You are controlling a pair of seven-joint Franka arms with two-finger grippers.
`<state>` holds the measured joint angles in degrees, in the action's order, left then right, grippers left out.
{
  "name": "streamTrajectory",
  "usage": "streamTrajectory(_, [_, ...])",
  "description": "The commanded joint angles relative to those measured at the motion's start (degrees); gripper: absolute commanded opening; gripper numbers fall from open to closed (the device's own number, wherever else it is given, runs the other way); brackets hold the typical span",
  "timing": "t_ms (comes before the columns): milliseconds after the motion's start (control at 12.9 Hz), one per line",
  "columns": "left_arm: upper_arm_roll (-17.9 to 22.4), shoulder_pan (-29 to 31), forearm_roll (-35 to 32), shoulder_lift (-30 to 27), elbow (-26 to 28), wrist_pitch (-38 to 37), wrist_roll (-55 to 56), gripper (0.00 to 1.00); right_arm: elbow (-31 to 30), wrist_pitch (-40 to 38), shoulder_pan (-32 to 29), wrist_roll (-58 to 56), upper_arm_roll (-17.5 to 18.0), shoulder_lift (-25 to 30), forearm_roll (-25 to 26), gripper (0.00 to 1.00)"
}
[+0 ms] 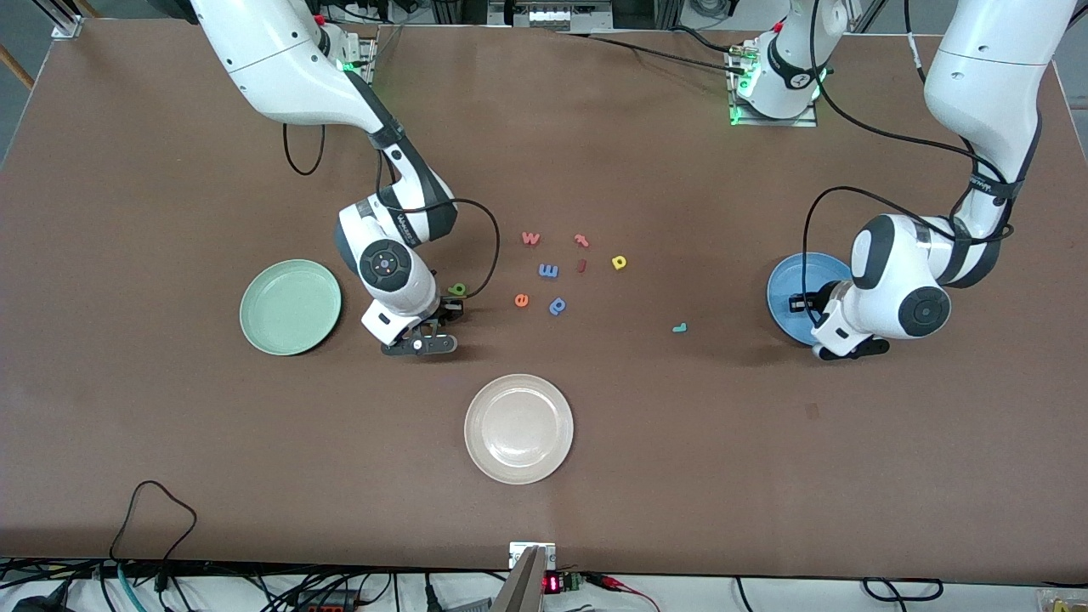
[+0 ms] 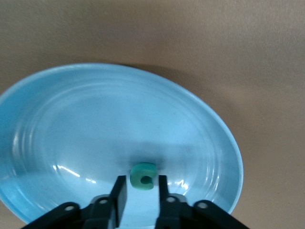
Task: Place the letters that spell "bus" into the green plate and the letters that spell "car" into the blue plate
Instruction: 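Drop the cyan c on the blue plate while the right gripper carries the u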
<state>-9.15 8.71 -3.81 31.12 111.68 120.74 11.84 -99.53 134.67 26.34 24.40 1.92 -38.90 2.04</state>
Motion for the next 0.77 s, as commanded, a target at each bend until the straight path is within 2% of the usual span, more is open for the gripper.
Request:
streamTrajectory(0, [-0.9,0.9,-0.7,-3.1,-1.6,-2.8,-0.7,0.91,-1.5,-4.4,-2.9,-0.9,-0.4,5.8,0.1,0.06])
streamTrajectory(77, [-1.0,0.7,-0.7,-4.1,-3.0,-4.8,-0.8,1.0,-1.5,-6.8,-4.6,-1.1,-0.4,7.8,0.2,0.06])
streamTrajectory(232, [-1.2,-0.3,-0.8,-4.7,-8.8,-11.6,-0.8,1.0,-3.8,-10.7,-8.8,-4.3,-0.4,11.2,0.3,0.06])
streamTrajectory(387, [-1.2,-4.1,-0.8,-4.4,-14.4,-16.2,-1.5,1.0,-7.5,-10.5,-14.1,-9.9,-0.5,13.1,0.4,0.06])
streamTrajectory(465, [-1.2,-6.7,-0.6,-4.0,-15.2,-15.9,-2.5,0.95,-8.5,-10.2,-15.6,-11.5,-0.9,13.1,0.4,0.07])
streamTrajectory(697, [-1.2,-13.5,1.2,1.0,-18.0,-11.4,-1.7,0.65,-12.6,-5.9,-19.9,-16.6,-1.7,12.4,0.5,0.07])
